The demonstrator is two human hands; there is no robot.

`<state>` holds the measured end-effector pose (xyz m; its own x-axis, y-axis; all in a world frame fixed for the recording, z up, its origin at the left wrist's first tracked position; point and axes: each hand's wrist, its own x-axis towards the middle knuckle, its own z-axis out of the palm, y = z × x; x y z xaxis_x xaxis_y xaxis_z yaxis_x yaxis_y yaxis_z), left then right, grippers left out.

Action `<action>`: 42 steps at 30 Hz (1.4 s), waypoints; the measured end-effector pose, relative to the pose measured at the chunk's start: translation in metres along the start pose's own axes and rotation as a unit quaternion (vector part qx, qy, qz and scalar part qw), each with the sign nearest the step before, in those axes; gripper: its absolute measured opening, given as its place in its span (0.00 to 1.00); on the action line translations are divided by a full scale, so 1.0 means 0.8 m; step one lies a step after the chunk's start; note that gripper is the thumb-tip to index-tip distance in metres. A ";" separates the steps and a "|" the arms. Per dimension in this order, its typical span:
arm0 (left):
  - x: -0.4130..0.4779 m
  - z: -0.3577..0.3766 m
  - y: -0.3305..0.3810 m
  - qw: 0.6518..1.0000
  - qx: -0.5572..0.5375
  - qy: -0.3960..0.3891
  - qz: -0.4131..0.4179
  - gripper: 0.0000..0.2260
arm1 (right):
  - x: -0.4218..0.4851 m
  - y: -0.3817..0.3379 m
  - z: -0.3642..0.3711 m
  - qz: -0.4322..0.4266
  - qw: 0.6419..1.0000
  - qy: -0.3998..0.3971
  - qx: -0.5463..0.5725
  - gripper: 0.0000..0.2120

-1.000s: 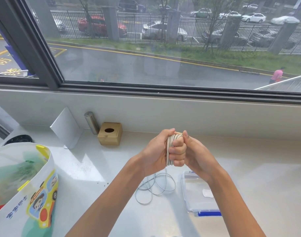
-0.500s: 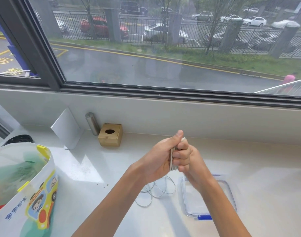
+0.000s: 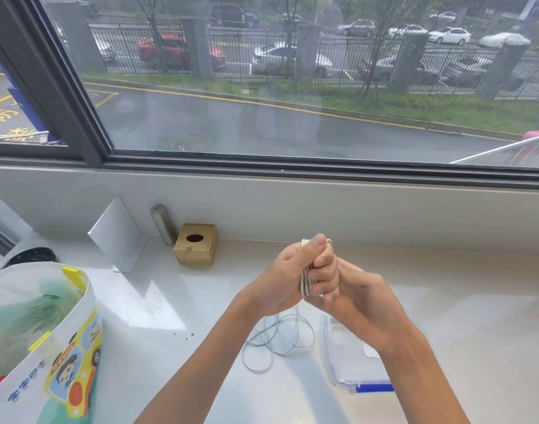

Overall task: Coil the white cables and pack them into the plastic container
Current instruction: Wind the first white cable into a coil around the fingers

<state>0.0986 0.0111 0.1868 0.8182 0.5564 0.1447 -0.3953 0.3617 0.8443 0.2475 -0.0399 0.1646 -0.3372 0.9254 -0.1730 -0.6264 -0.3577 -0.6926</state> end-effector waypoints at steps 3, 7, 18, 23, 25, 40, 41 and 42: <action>0.003 0.006 -0.003 0.998 0.061 -0.017 0.006 0.17 | -0.004 -0.007 0.000 -0.009 0.999 0.028 -0.023 0.13; 0.007 0.006 -0.002 0.993 0.097 -0.061 0.015 0.17 | -0.014 -0.024 0.001 -0.026 0.997 0.040 -0.066 0.13; 0.015 -0.018 0.008 0.995 0.081 -0.050 -0.031 0.16 | -0.007 -0.006 0.008 -0.071 0.993 0.054 -0.079 0.11; 0.009 -0.032 0.008 0.993 0.045 -0.094 -0.060 0.14 | -0.003 -0.005 0.006 -0.093 0.985 0.084 -0.121 0.08; 0.007 -0.036 0.011 0.990 0.055 -0.108 -0.075 0.13 | -0.002 0.005 0.006 -0.133 0.977 0.095 -0.136 0.09; 0.006 -0.040 0.025 0.985 0.112 0.011 -0.131 0.16 | 0.003 0.017 -0.003 -0.229 0.891 0.170 -0.354 0.08; 0.007 -0.038 0.023 0.985 0.112 0.024 -0.129 0.17 | 0.005 0.016 -0.004 -0.219 0.898 0.169 -0.341 0.08; 0.009 -0.038 0.021 0.985 0.111 0.037 -0.127 0.17 | 0.007 0.015 -0.004 -0.206 0.909 0.164 -0.323 0.08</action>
<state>0.0852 0.0438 0.1862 0.8433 0.5247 -0.1165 -0.0744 0.3287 0.9415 0.2406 -0.0390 0.1527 0.1265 0.9896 0.0679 -0.0737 0.0776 -0.9943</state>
